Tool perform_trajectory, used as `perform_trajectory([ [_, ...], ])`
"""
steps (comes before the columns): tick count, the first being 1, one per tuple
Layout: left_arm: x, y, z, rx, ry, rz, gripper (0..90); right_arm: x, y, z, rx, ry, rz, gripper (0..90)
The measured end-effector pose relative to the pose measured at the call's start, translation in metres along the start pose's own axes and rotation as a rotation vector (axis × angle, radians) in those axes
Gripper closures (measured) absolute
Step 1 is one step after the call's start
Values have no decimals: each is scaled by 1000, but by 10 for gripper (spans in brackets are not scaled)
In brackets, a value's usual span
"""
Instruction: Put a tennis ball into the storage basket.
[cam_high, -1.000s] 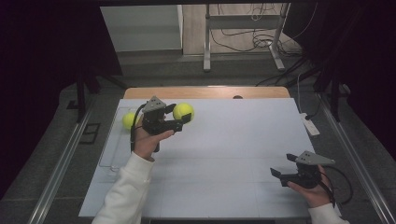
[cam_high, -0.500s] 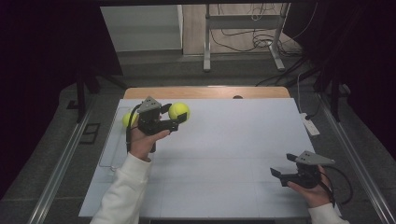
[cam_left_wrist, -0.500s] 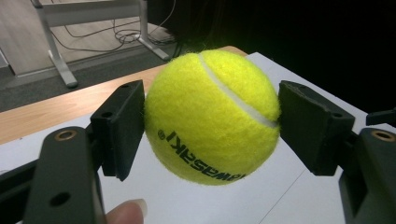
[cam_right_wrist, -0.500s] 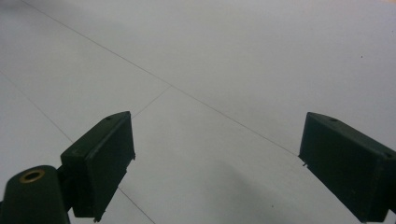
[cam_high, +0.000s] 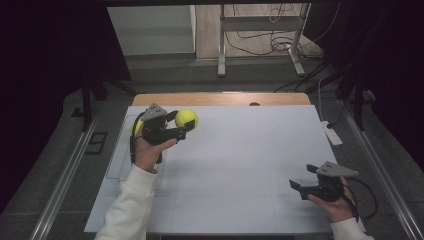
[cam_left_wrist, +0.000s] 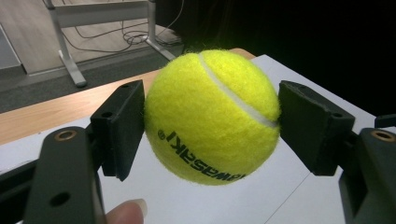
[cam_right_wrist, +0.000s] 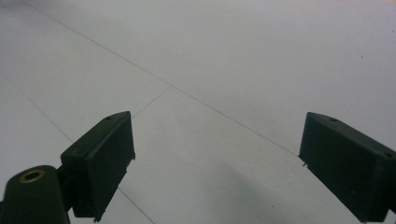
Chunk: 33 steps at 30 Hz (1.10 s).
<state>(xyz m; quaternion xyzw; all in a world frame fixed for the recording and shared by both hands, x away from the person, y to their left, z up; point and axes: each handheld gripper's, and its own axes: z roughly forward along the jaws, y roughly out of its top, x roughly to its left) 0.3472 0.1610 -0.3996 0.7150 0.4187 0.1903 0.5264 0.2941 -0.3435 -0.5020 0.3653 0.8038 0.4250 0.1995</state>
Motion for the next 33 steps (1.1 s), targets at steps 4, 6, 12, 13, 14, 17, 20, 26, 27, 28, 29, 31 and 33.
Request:
perform_trajectory([
  [4,2,-1,-2,-1,7,-2,270,0,0,0,1,0,0,107],
  [6,3,-1,-4,-2,11,-4,270,0,0,0,0,0,0,107],
  [12,7,-2,-7,-4,22,-11,270,0,0,0,-1,2,0,107],
  [13,7,-3,-8,-4,25,-11,270,0,0,0,0,2,0,107],
  [14,8,-3,-9,-3,30,-10,270,0,0,0,-1,2,0,107],
  [17,9,-3,-10,-5,36,-14,270,0,0,0,0,2,0,107],
  [20,12,-4,-12,-7,44,-20,270,0,0,0,3,1,0,107],
  [26,17,-6,-19,-12,59,-31,270,0,0,0,1,2,0,107],
  [27,17,-6,-19,-12,59,-31,270,0,0,0,1,2,0,107],
  [28,18,-6,-20,-13,62,-33,270,0,0,0,1,2,0,107],
  [29,19,-6,-21,-14,65,-35,270,0,0,0,1,2,0,107],
  [31,21,-7,-23,-15,70,-40,270,0,0,1,1,3,0,107],
  [33,23,-8,-26,-18,76,-44,270,0,0,1,1,3,0,107],
])
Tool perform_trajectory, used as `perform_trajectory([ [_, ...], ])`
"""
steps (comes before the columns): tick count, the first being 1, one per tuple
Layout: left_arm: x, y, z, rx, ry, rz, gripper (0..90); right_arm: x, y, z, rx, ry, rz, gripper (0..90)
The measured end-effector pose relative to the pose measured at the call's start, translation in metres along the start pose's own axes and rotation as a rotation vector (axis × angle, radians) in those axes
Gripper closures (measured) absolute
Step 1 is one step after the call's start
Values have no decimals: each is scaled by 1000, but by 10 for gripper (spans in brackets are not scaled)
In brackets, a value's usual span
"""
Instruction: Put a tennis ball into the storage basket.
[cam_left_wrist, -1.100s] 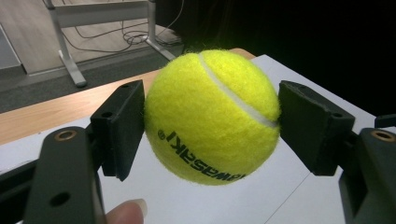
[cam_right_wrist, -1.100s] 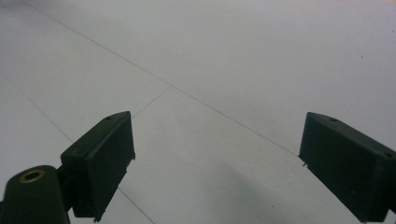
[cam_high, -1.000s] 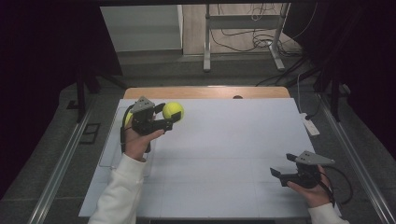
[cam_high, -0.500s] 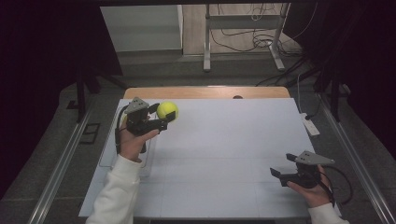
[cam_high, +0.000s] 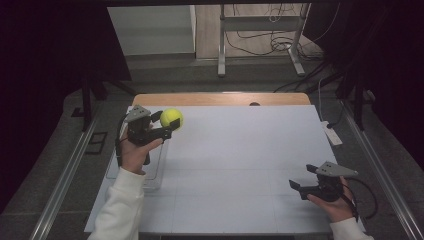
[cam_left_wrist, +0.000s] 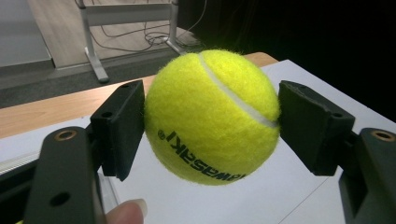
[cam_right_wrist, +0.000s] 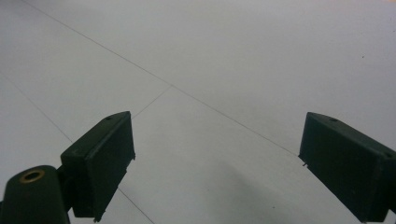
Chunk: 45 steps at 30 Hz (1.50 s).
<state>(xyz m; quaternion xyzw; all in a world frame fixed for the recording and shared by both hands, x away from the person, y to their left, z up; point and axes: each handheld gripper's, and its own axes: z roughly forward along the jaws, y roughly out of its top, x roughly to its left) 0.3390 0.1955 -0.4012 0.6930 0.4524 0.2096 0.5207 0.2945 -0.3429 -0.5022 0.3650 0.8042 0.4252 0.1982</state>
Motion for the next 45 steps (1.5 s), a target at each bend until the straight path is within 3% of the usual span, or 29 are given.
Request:
perform_trajectory([
  [21,20,-7,-19,-9,52,-33,270,0,0,0,-2,-1,-3,107],
  [45,48,-26,-36,27,162,-57,270,0,0,1,0,-3,-3,107],
])
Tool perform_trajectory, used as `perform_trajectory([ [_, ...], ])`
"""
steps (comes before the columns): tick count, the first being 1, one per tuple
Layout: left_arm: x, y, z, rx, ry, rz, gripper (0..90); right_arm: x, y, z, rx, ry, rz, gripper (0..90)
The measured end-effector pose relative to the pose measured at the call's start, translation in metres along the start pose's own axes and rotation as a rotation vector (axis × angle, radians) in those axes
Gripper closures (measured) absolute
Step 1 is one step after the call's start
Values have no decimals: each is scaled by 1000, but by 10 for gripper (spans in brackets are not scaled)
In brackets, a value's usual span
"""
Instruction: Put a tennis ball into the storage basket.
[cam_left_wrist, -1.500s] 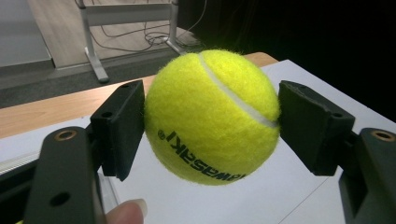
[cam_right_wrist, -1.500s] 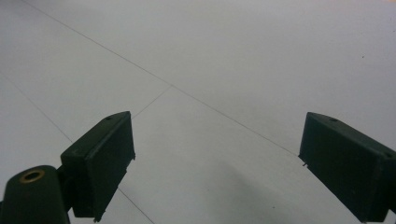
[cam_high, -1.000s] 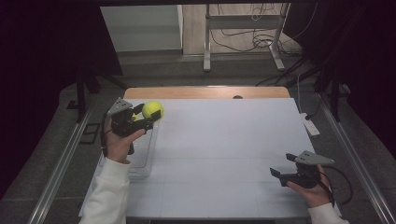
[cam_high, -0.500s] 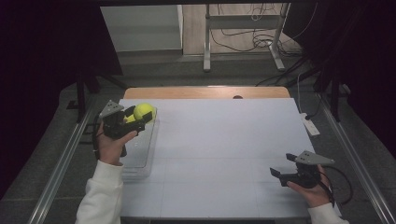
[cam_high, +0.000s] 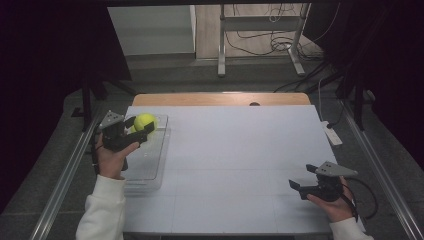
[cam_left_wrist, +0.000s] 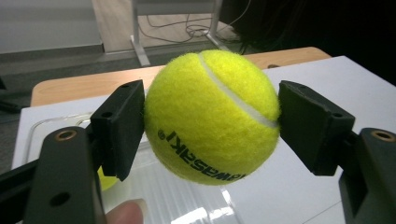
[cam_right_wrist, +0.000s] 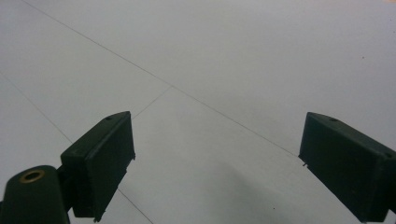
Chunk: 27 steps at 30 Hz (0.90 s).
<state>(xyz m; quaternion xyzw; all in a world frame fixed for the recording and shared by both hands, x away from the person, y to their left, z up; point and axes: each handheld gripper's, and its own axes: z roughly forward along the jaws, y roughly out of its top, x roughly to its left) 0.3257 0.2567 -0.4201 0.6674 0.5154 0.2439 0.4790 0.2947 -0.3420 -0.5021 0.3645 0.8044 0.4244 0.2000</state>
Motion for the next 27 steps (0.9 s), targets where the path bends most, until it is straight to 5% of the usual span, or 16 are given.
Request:
perform_trajectory([
  [27,27,-17,7,86,85,-35,269,0,0,1,4,0,-1,107],
])
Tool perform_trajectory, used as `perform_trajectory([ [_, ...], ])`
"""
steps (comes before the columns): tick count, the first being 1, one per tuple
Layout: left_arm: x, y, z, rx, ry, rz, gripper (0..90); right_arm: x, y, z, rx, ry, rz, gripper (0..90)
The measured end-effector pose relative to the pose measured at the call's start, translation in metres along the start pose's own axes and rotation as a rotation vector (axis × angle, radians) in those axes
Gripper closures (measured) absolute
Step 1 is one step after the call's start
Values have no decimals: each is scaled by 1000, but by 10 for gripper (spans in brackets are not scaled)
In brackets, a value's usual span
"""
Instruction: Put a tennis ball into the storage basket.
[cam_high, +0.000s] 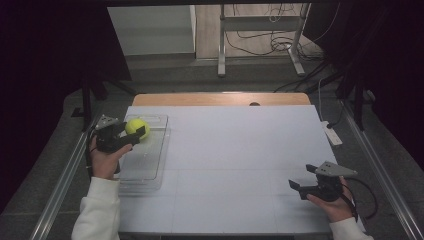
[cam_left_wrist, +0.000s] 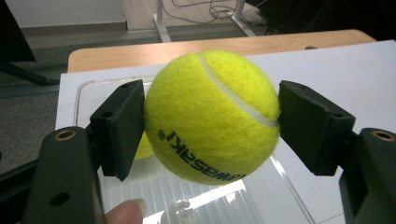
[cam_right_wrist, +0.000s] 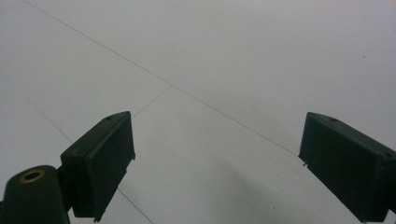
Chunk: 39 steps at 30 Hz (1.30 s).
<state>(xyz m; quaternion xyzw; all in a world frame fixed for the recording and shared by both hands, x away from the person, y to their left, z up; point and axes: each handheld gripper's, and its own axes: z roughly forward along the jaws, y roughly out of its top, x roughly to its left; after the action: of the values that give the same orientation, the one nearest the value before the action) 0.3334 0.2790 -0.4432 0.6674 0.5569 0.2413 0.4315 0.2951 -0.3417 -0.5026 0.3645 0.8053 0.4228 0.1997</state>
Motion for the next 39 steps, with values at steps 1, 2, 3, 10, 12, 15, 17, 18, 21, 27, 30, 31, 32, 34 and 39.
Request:
perform_trajectory([
  [1,1,-1,1,8,4,1,269,0,0,0,0,-1,0,107],
  [2,1,-1,2,14,11,1,269,0,0,0,0,0,0,107],
  [3,2,-2,3,20,14,3,269,0,0,0,0,0,0,107],
  [10,9,-6,8,67,38,-5,269,0,0,0,1,0,-1,107],
  [12,10,-7,9,75,44,-7,269,0,0,0,1,-1,0,107],
  [15,11,-8,12,100,58,-3,269,0,0,0,1,-1,-1,107],
  [17,12,-9,14,117,66,3,269,0,0,0,1,-1,-1,107],
  [18,12,-10,15,128,76,7,268,0,0,0,2,-1,-1,107],
  [21,13,-11,18,150,86,11,268,0,0,0,1,-1,-1,107],
  [27,15,-14,22,188,94,9,268,0,0,0,2,-1,-1,107],
  [30,15,-15,23,191,93,10,267,0,0,0,2,-1,-1,107],
  [31,14,-15,24,196,95,9,267,0,0,0,2,-1,-1,107],
  [32,14,-15,25,201,95,10,267,0,0,0,2,-1,-2,107],
  [34,14,-15,25,203,94,9,267,0,0,0,2,-1,-2,107],
  [39,15,-15,24,204,98,8,268,0,0,1,2,1,-1,107],
])
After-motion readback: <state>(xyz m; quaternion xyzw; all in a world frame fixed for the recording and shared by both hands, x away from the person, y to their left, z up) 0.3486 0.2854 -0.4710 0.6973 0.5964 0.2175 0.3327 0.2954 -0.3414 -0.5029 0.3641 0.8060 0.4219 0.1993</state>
